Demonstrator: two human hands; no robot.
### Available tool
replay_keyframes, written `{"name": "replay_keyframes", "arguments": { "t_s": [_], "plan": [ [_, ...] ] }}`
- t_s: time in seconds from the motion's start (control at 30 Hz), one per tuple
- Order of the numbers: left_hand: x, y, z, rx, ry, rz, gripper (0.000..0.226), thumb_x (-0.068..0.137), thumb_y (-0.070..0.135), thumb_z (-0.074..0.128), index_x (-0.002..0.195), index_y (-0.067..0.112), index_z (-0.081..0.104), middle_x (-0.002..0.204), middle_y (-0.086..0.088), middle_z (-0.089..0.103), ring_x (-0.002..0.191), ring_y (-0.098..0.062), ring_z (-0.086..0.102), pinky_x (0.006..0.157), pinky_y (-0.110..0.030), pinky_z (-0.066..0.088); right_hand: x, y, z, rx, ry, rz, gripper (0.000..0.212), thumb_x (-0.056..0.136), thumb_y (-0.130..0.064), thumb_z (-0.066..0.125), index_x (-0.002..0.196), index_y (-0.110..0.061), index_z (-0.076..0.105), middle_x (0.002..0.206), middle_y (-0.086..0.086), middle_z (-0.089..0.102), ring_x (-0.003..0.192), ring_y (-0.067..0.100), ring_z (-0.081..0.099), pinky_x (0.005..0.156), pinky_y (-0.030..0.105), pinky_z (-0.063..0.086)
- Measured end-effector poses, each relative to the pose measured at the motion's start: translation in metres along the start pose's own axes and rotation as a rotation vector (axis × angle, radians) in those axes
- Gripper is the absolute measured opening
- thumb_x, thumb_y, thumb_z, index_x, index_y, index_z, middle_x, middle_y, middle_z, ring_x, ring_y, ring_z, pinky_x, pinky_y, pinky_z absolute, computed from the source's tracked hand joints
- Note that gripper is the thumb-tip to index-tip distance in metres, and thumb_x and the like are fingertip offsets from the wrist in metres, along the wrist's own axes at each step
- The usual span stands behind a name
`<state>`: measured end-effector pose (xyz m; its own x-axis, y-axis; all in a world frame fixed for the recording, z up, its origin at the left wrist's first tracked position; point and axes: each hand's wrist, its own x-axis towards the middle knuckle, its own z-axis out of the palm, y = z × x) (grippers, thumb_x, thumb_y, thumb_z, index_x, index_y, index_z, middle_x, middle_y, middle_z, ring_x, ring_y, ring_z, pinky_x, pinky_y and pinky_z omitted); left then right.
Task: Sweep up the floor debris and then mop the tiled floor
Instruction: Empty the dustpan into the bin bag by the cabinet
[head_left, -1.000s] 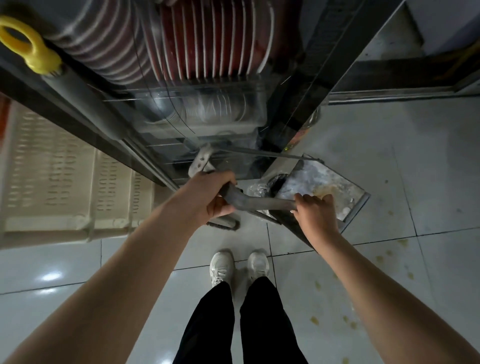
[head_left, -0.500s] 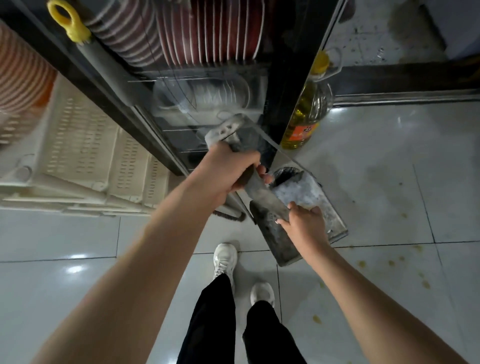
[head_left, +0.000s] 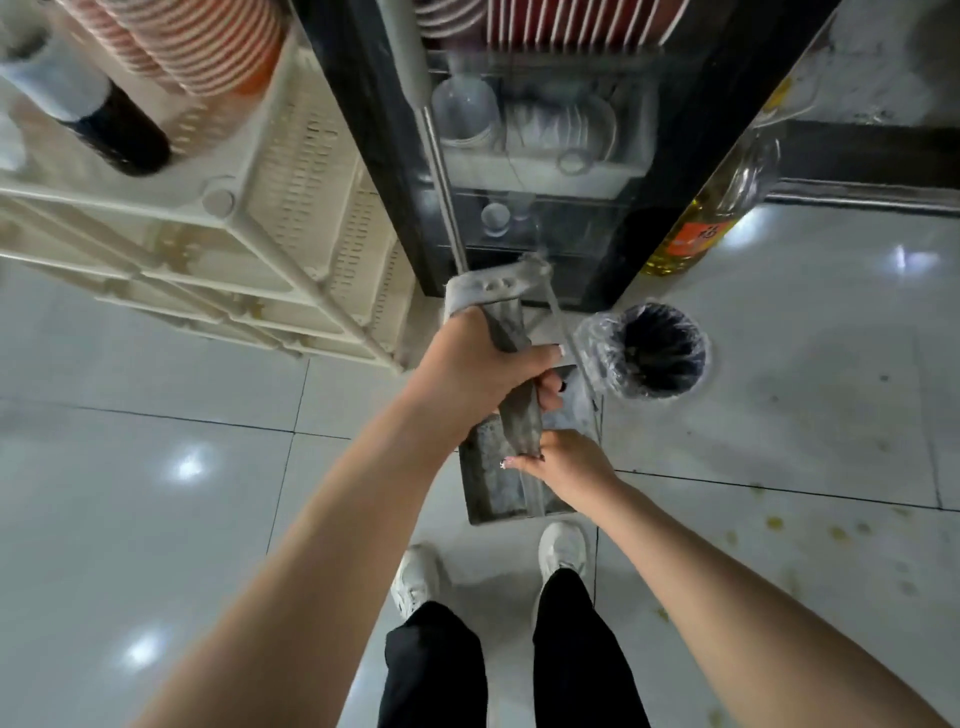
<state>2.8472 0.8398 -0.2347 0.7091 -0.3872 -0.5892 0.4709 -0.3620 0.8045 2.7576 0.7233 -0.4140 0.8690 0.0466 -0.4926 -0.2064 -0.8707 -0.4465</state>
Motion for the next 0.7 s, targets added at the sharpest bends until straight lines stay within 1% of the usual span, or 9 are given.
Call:
{"name": "replay_keyframes", "arguments": {
  "t_s": [0.03, 0.1, 0.17, 0.23, 0.3, 0.37, 0.43, 0.6, 0.7],
  "plan": [
    [-0.006, -0.008, -0.014, -0.003, 0.004, -0.003, 0.017, 0.085, 0.009, 0.065, 0.067, 0.007, 0.066, 0.062, -0.005, 0.071, 0.056, -0.012, 0.068, 0.054, -0.018, 0.054, 0.002, -0.015, 0.008, -0.02, -0.003, -0.017, 0.054, 0.084, -0.052, 0.059, 0.053, -0.018, 0.03, 0.047, -0.005, 0.034, 0.041, 0.006, 0.03, 0.045, 0.024, 0.025],
    [-0.014, -0.027, -0.046, -0.051, 0.0, -0.029, 0.02, 0.087, 0.01, 0.063, 0.067, 0.009, 0.064, 0.06, -0.004, 0.07, 0.054, -0.012, 0.067, 0.052, -0.02, 0.055, 0.009, -0.047, 0.027, -0.035, -0.029, -0.039, 0.056, 0.084, -0.052, 0.059, 0.052, -0.024, 0.022, 0.046, -0.009, 0.028, 0.041, 0.003, 0.026, 0.044, 0.023, 0.019],
    [-0.022, -0.042, -0.074, -0.122, -0.01, -0.074, 0.022, 0.091, 0.012, 0.058, 0.069, 0.009, 0.06, 0.057, -0.003, 0.069, 0.051, -0.012, 0.067, 0.051, -0.025, 0.057, 0.017, -0.074, 0.048, -0.042, -0.087, -0.019, 0.053, 0.085, -0.054, 0.057, 0.055, -0.028, 0.022, 0.05, -0.011, 0.031, 0.045, 0.009, 0.036, 0.045, 0.023, 0.02],
    [-0.027, -0.059, -0.104, -0.127, -0.02, -0.102, 0.023, 0.094, 0.019, 0.053, 0.074, 0.01, 0.057, 0.058, -0.003, 0.069, 0.052, -0.014, 0.068, 0.057, -0.03, 0.059, 0.026, -0.103, 0.07, -0.034, -0.119, 0.007, 0.044, 0.085, -0.058, 0.054, 0.058, -0.029, 0.033, 0.058, -0.009, 0.043, 0.064, 0.017, 0.053, 0.046, 0.02, 0.021],
    [-0.031, -0.075, -0.128, -0.163, -0.029, -0.132, 0.024, 0.097, 0.023, 0.049, 0.078, 0.01, 0.055, 0.058, -0.005, 0.07, 0.053, -0.017, 0.068, 0.056, -0.031, 0.06, 0.032, -0.124, 0.088, -0.04, -0.129, 0.036, 0.041, 0.085, -0.058, 0.053, 0.083, -0.018, 0.061, 0.083, 0.003, 0.065, 0.089, 0.022, 0.063, 0.055, 0.02, 0.027],
    [-0.033, -0.092, -0.151, -0.174, -0.053, -0.148, 0.023, 0.098, 0.026, 0.046, 0.082, 0.009, 0.052, 0.059, -0.006, 0.07, 0.055, -0.018, 0.069, 0.052, -0.029, 0.058, 0.036, -0.147, 0.107, -0.001, -0.095, 0.066, 0.051, 0.085, -0.056, 0.055, 0.11, -0.013, 0.064, 0.111, 0.005, 0.067, 0.101, 0.021, 0.062, 0.065, 0.019, 0.03],
    [-0.034, -0.109, -0.171, -0.148, -0.075, -0.169, 0.026, 0.098, 0.029, 0.044, 0.082, 0.01, 0.052, 0.059, -0.004, 0.07, 0.056, -0.018, 0.069, 0.056, -0.028, 0.058, 0.037, -0.168, 0.118, 0.065, -0.063, 0.056, 0.05, 0.086, -0.053, 0.057, 0.117, -0.015, 0.06, 0.122, 0.001, 0.063, 0.102, 0.019, 0.062, 0.067, 0.02, 0.032],
    [-0.023, -0.149, -0.215, -0.093, -0.073, -0.287, 0.025, 0.099, 0.029, 0.043, 0.084, 0.012, 0.055, 0.071, -0.006, 0.069, 0.074, -0.026, 0.067, 0.082, -0.043, 0.056, 0.045, -0.218, 0.131, 0.16, -0.013, 0.002, 0.054, 0.083, -0.056, 0.057, 0.125, -0.021, 0.053, 0.112, -0.003, 0.066, 0.102, 0.019, 0.062, 0.071, 0.024, 0.04],
    [-0.02, -0.166, -0.226, -0.059, -0.093, -0.322, 0.023, 0.099, 0.029, 0.043, 0.087, 0.011, 0.052, 0.061, -0.004, 0.066, 0.059, -0.022, 0.065, 0.072, -0.038, 0.058, 0.051, -0.243, 0.14, 0.075, 0.015, -0.036, 0.06, 0.083, -0.055, 0.058, 0.128, -0.016, 0.051, 0.104, 0.007, 0.067, 0.1, 0.022, 0.061, 0.077, 0.027, 0.044]
  ]
}}
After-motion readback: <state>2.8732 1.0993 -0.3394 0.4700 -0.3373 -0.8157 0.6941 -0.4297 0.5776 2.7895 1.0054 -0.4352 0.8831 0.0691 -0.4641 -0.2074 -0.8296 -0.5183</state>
